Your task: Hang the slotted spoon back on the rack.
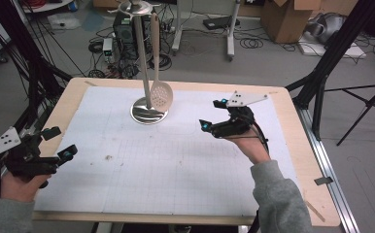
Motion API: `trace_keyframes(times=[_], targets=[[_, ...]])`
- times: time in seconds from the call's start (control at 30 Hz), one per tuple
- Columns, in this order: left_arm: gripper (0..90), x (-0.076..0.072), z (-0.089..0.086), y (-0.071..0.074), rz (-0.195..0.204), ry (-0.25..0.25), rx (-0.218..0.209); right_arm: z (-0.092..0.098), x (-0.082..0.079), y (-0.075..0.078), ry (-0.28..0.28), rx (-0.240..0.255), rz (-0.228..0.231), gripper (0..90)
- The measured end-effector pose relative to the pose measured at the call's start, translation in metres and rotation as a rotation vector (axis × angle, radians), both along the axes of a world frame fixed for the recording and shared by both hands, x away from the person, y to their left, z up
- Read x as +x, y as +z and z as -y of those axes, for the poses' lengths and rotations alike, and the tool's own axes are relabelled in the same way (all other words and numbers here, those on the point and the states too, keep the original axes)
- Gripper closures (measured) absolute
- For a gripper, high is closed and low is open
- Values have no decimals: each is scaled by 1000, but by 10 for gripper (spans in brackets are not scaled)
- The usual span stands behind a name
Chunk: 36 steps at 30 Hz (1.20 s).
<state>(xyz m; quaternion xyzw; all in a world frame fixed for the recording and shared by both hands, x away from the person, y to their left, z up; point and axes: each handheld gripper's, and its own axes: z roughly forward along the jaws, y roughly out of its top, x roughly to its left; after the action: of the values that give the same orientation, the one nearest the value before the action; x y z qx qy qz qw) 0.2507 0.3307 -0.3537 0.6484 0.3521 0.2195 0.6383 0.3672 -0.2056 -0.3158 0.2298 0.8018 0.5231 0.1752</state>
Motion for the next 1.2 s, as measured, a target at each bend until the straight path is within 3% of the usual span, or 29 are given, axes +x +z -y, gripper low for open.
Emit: trace_keyframes(times=[0.27,0.57,0.83,0.9,1.2], targets=[[22,-1,2,-3,2,2,8,28,-19,-13,-28,49,-32,111],[22,0,6,-5,10,3,18,56,-38,-29,-75,99,-33,111],[22,0,8,-5,13,5,22,84,-55,-42,-190,146,-3,111],[22,0,8,-6,11,7,23,91,-61,-45,-218,156,-14,111],[22,3,11,-18,-12,20,40,117,-79,-59,-318,212,27,106]])
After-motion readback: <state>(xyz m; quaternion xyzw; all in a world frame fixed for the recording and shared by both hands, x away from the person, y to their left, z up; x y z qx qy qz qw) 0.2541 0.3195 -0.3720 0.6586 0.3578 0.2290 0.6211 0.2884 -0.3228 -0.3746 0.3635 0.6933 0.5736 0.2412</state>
